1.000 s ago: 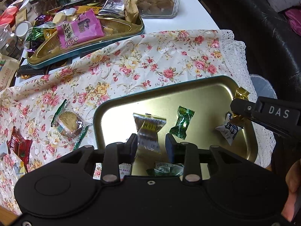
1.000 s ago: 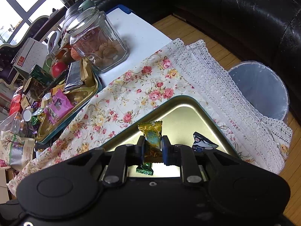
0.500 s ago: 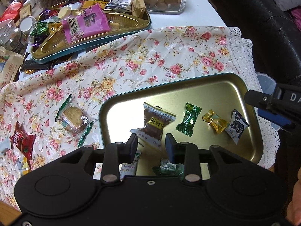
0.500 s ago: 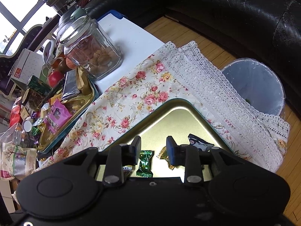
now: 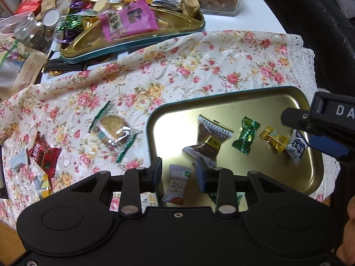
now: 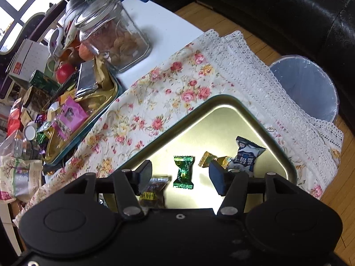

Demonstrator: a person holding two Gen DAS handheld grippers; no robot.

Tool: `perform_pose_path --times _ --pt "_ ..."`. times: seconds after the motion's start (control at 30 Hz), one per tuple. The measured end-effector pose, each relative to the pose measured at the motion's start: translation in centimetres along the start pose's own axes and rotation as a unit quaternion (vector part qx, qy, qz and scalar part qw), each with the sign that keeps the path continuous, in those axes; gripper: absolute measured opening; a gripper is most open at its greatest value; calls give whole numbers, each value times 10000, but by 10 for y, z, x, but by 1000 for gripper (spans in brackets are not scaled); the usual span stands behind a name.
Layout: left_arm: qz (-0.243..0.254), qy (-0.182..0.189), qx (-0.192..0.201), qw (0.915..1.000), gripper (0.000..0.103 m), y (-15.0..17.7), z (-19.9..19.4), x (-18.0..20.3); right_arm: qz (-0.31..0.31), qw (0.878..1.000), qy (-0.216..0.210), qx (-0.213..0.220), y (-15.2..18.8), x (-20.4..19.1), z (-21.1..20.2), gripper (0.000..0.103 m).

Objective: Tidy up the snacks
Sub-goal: 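Withdraw both open grippers from the tray back over the floral cloth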

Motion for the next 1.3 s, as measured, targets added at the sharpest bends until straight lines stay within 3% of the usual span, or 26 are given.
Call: perform_pose_path --times 0.33,0.47,0.53,0.83,1.0,1.3 --pt "-497 -458 481 9966 44 -4 -18 -59 -251 9995 -80 -196 12 -40 12 61" --pt "-739 -428 594 9946 45 -6 -25 -90 -360 9988 -173 -266 17 -59 17 61" --pt "-899 -400 622 9932 52 -6 -27 -108 -427 9983 -222 -327 21 -69 19 61" --pt "-1535 -525 673 9845 53 4 -26 -187 -764 9950 -277 -586 41 -107 39 61" --pt "-1927 -688 679 9765 53 16 -23 -235 -1021 9914 -345 -741 58 -130 48 61" --pt "-2529 -1124 919 9565 53 37 -31 -306 -1857 9741 -454 -1206 114 -188 69 61"
Point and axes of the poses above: each gripper's, at about its wrist camera, not at the fingertips, and z roughly the way its jaws point, x to its right, y to its underside, the point moved 3 cm from there along z, roughly the way its jaws point, and after that the axes turned 12 degrees about -y, right-handed, at the moved point
